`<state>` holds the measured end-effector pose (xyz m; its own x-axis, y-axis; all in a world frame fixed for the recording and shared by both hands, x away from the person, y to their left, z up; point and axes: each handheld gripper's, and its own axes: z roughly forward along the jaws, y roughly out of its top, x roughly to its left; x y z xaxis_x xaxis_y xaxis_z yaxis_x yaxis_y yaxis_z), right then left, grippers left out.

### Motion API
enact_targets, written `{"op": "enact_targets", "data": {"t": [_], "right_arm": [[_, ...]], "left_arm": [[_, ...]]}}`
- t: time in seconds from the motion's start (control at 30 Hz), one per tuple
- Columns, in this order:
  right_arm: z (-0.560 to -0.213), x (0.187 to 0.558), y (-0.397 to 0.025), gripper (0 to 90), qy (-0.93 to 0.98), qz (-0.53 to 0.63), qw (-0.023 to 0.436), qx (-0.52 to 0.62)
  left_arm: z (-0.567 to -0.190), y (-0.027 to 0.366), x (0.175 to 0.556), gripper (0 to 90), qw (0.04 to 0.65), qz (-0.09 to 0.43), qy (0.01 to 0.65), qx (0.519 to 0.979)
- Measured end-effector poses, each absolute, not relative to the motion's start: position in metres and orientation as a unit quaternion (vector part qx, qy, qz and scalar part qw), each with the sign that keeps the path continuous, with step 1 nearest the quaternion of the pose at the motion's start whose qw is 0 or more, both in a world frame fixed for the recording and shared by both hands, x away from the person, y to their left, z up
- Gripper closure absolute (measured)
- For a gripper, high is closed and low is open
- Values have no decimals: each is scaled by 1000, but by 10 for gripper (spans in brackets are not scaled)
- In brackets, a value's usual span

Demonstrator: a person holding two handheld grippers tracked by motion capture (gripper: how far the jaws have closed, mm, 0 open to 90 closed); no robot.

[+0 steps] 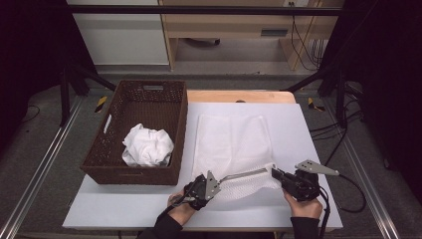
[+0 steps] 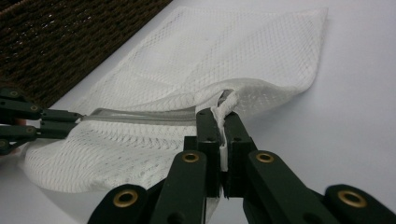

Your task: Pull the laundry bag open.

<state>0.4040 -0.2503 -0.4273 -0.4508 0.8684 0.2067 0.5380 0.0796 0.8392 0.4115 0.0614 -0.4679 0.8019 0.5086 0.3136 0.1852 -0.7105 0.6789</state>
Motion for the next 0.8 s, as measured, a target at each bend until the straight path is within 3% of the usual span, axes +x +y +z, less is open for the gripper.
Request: {"op": "enact_targets", "data": {"t": [0.8], "right_arm": [[-430,406,-251,881,716,454,181,499]], "left_arm": [[-469,120,405,857,315,256,227,885]]}}
